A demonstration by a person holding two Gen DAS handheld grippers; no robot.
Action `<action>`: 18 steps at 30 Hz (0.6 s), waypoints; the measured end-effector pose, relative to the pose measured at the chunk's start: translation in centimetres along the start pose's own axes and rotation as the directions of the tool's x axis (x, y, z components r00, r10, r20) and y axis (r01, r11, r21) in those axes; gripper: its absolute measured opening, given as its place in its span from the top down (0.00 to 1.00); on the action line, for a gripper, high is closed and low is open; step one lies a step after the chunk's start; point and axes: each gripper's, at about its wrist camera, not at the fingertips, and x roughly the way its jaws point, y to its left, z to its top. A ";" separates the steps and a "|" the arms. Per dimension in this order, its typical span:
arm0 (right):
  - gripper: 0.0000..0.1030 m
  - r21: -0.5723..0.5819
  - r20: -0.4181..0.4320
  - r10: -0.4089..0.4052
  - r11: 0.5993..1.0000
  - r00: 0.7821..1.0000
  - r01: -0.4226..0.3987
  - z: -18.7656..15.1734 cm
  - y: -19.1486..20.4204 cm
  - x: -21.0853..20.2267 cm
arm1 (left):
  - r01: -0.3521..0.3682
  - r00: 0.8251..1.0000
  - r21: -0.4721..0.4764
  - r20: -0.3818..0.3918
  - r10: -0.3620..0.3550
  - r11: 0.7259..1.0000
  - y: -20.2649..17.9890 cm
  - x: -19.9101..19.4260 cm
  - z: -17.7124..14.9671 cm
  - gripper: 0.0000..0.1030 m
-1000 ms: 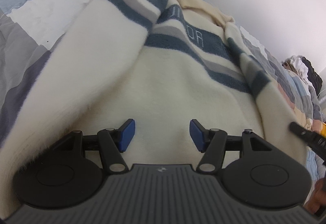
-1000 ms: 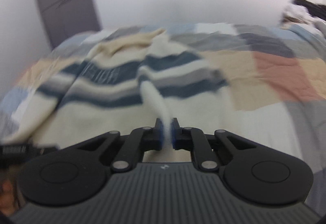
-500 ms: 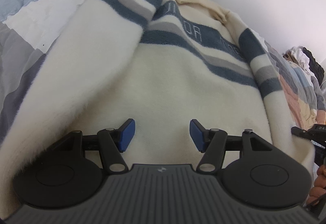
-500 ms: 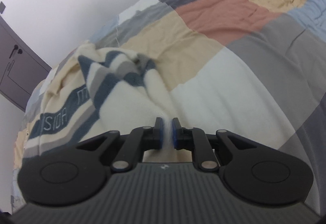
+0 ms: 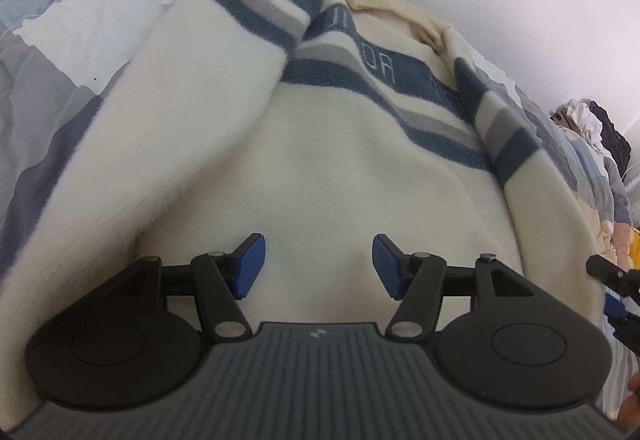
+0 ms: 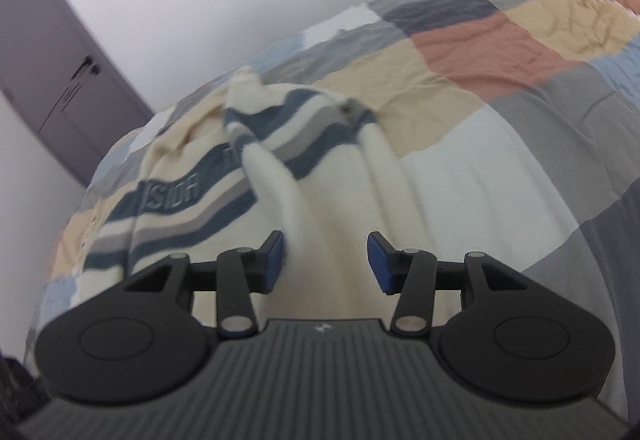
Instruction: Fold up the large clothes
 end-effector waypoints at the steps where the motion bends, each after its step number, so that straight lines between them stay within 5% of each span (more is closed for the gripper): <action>1: 0.48 -0.019 -0.001 0.010 1.000 1.000 -0.010 -0.4 0.5 -0.4 | -0.001 1.000 0.001 0.001 0.001 1.000 0.0 0.0 0.0 0.37; 6: 0.28 -0.099 -0.050 0.024 0.995 0.998 -0.029 -3.3 2.7 -0.9 | -0.009 1.000 0.000 0.004 0.009 1.000 -0.2 0.2 0.0 0.37; 10: 0.28 -0.087 -0.125 0.033 0.995 0.992 -0.044 -5.0 3.2 0.0 | -0.015 1.000 0.007 0.007 0.015 1.000 -0.3 0.1 -0.1 0.37; 18: 0.35 -0.151 -0.165 -0.081 0.987 0.983 0.056 -6.5 3.3 2.5 | -0.022 1.000 0.011 0.010 0.022 1.000 -0.5 0.2 -0.2 0.37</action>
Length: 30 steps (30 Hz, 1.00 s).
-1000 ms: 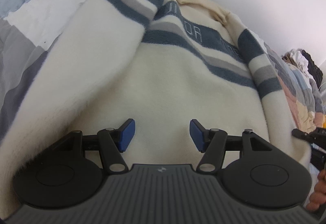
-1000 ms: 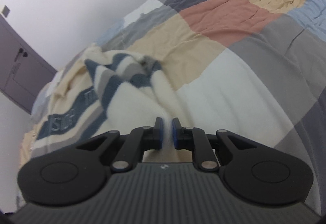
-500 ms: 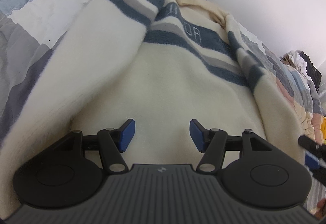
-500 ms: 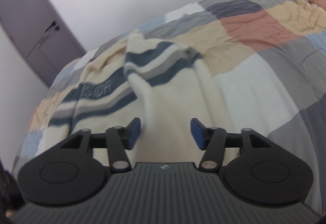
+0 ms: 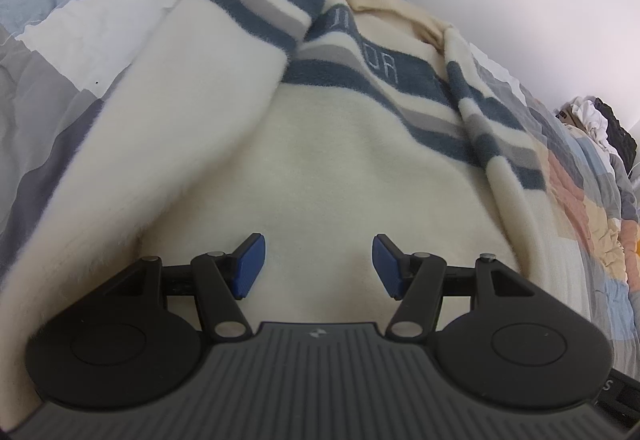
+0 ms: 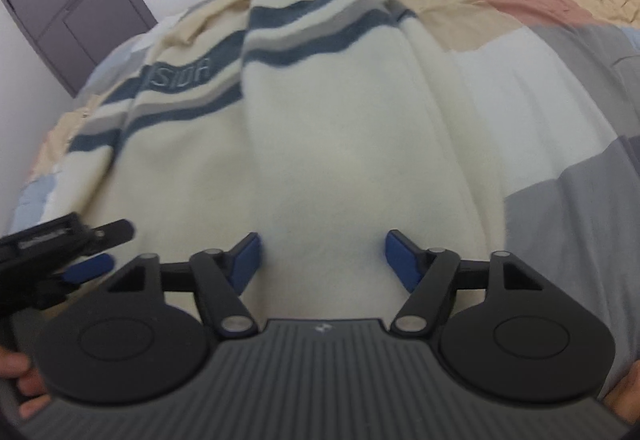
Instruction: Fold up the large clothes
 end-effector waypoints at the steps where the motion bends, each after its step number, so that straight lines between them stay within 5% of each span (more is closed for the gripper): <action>1: 0.36 -0.022 0.006 -0.012 1.000 1.000 0.012 -0.1 0.3 0.0 | 0.000 1.000 0.000 0.000 0.000 1.000 0.0 0.0 0.0 0.37; 4: 0.50 -0.052 0.012 -0.037 0.998 0.999 0.038 -0.2 0.6 -0.1 | 0.004 1.000 -0.005 0.001 -0.004 1.000 0.1 0.0 0.0 0.37; 9: 0.82 0.140 -0.027 0.041 0.989 0.999 -0.037 0.9 -2.4 -0.4 | 0.010 1.000 -0.019 0.002 -0.010 1.000 0.3 -0.2 0.0 0.37; 17: 0.85 0.291 0.046 0.137 0.946 0.990 -0.144 3.2 -5.3 -3.5 | 0.022 1.000 -0.048 0.006 -0.022 0.999 1.1 -0.6 0.3 0.37; 24: 0.85 0.212 0.215 0.089 0.968 0.973 -0.135 14.8 -10.2 -9.6 | 0.004 0.999 0.004 0.033 -0.005 1.000 0.1 -0.9 0.1 0.37; 30: 0.86 0.220 0.294 -0.058 0.975 0.954 -0.008 26.1 -15.1 -11.1 | -0.003 0.998 0.069 0.063 -0.001 0.998 -0.9 -1.3 -0.2 0.37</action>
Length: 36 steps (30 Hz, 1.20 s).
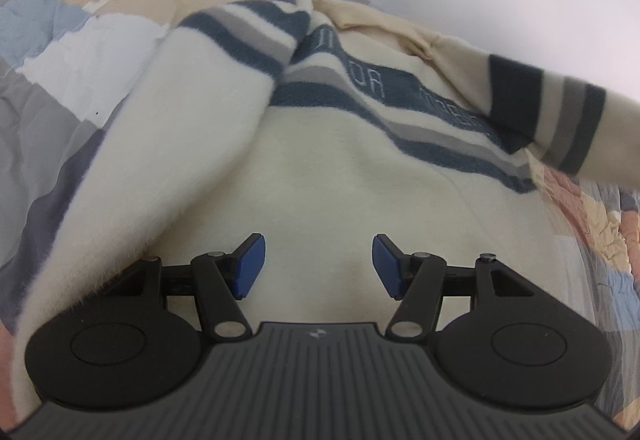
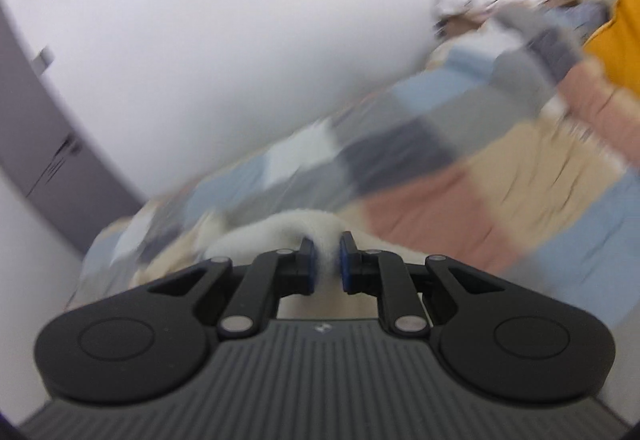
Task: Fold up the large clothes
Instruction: 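Pull the sleeve with the right gripper across the sweater body and release it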
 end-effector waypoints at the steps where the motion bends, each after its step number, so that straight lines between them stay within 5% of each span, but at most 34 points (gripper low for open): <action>1: 0.86 -0.006 0.029 -0.035 0.999 0.999 0.035 1.6 -0.5 0.7 | 0.000 1.000 0.011 0.008 0.000 1.000 -0.1 -0.1 -0.1 0.37; 7: 0.86 0.111 0.071 -0.191 0.977 0.979 0.182 6.5 -5.6 7.0 | 0.007 0.999 0.034 0.043 -0.009 0.999 -0.8 -0.2 0.0 0.37; 15: 0.86 0.304 -0.038 -0.274 0.913 0.961 0.272 1.7 -15.2 17.0 | 0.003 0.998 0.054 0.056 -0.006 0.999 -2.0 2.0 0.7 0.37; 19: 0.80 0.341 -0.018 -0.207 0.919 0.978 0.200 0.0 -18.8 19.3 | -0.015 0.999 0.044 0.031 0.013 0.999 -2.0 3.9 1.1 0.37; 21: 0.58 0.285 -0.009 -0.225 0.933 0.974 0.218 -0.3 -18.9 19.5 | -0.028 0.999 0.034 0.023 0.027 0.999 -2.0 4.4 1.3 0.37; 26: 0.40 0.228 -0.016 -0.193 0.955 0.981 0.192 -0.2 -19.2 17.9 | -0.017 0.999 0.021 0.030 0.016 1.000 -2.2 4.1 1.4 0.37; 33: 0.35 0.183 -0.008 -0.185 0.966 0.983 0.184 -1.3 -18.0 12.5 | -0.043 0.997 0.018 0.057 0.042 0.999 -1.8 2.3 1.0 0.37; 36: 0.35 0.130 -0.014 -0.165 0.978 0.986 0.165 -2.7 -16.6 10.7 | -0.055 0.987 0.009 0.151 0.053 0.998 -0.8 -0.6 1.5 0.37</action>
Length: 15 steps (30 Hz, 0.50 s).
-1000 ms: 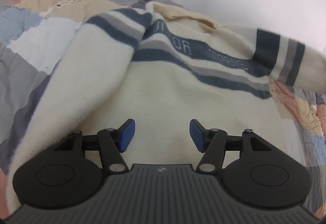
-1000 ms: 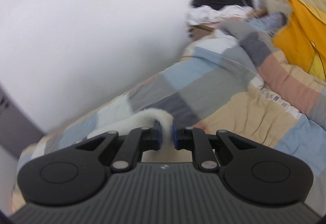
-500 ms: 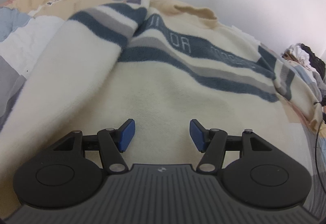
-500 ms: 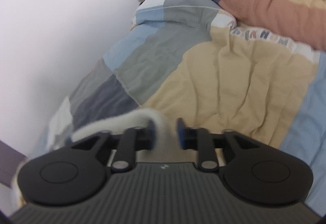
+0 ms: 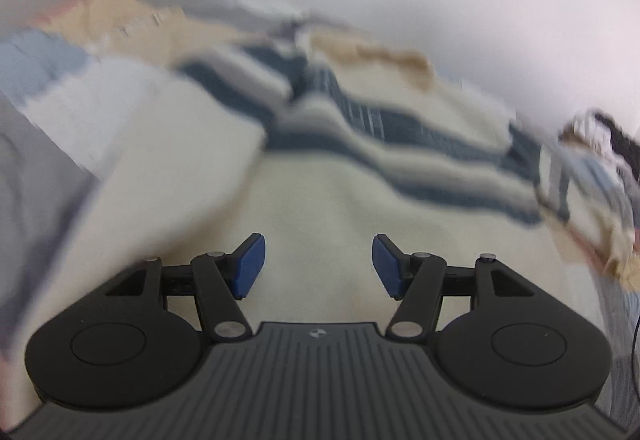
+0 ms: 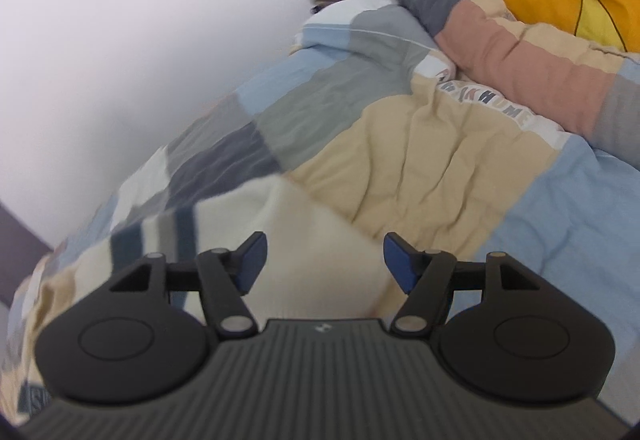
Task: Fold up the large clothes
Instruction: 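Pull the sleeve with the right gripper across the sweater body and release it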
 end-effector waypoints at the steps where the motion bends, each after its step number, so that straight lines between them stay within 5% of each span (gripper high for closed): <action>1: 0.35 -0.025 0.006 0.003 1.000 1.000 -0.003 -0.9 0.4 -0.7 | -0.009 1.000 -0.005 0.023 0.009 1.000 0.5 -0.9 0.4 0.37; 8: 0.36 -0.204 -0.025 -0.032 0.979 0.999 0.026 -6.7 2.4 -2.0 | -0.085 0.995 -0.026 0.058 0.086 0.996 4.3 -5.6 1.1 0.37; 15: 0.36 -0.278 -0.001 -0.018 0.961 1.000 0.017 -8.1 3.5 -1.7 | -0.105 0.994 -0.144 0.028 0.110 0.984 7.4 -8.7 -0.5 0.37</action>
